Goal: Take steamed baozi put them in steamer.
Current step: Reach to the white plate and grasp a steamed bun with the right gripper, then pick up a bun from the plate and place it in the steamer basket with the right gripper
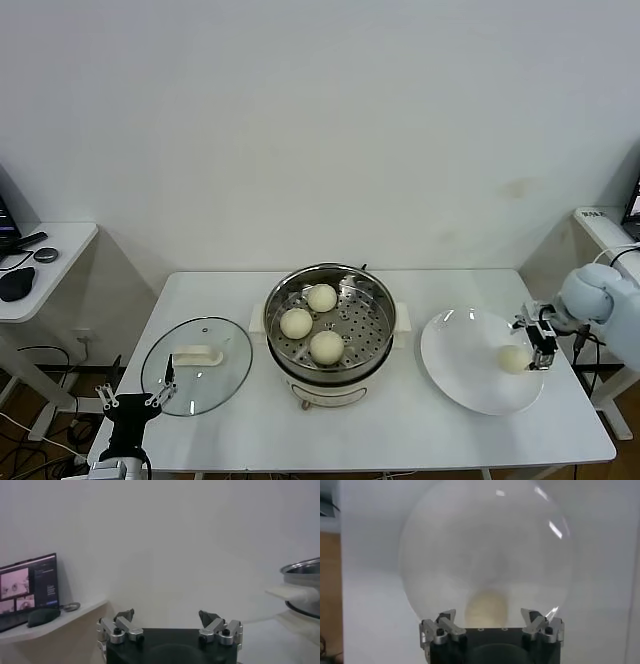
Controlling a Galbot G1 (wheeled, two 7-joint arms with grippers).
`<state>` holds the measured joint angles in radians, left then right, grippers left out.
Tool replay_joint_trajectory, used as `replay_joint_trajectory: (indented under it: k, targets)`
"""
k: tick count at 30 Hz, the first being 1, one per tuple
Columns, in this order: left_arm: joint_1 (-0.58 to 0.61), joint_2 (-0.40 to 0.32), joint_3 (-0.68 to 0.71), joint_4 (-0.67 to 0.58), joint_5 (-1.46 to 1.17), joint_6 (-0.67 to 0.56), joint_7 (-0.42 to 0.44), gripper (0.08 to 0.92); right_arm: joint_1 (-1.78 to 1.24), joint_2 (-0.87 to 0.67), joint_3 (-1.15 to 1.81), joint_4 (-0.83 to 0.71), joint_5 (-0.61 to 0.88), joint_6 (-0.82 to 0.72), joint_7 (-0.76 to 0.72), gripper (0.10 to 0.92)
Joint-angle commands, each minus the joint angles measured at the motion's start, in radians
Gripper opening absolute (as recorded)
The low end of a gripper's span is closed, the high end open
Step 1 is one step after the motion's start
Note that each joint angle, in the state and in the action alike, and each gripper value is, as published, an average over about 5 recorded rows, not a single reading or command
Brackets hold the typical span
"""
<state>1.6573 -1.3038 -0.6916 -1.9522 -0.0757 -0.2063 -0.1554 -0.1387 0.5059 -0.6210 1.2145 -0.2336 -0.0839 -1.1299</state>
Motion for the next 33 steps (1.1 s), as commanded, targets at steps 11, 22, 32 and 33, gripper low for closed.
replay_joint_trajectory:
  k: [11, 22, 32, 33]
  targets:
    - [0.002, -0.003, -0.004, 0.0, 0.006, 0.0, -0.001, 0.823, -0.098, 0.184, 0.129, -0.233, -0.132, 0.031, 0.019, 0.8]
    - [0.0, -0.002, -0.003, -0.002, 0.005, 0.0, -0.001, 0.823, -0.056, 0.122, 0.087, -0.158, -0.088, 0.012, -0.012, 0.657]
    - [-0.004, 0.002, 0.003, -0.004, 0.004, -0.001, -0.001, 0.823, 0.166, -0.027, -0.113, 0.077, 0.123, -0.081, -0.058, 0.564]
    - [-0.006, 0.003, 0.005, -0.005, 0.003, -0.001, -0.001, 0.823, 0.209, -0.042, -0.135, 0.107, 0.164, -0.097, -0.065, 0.562]
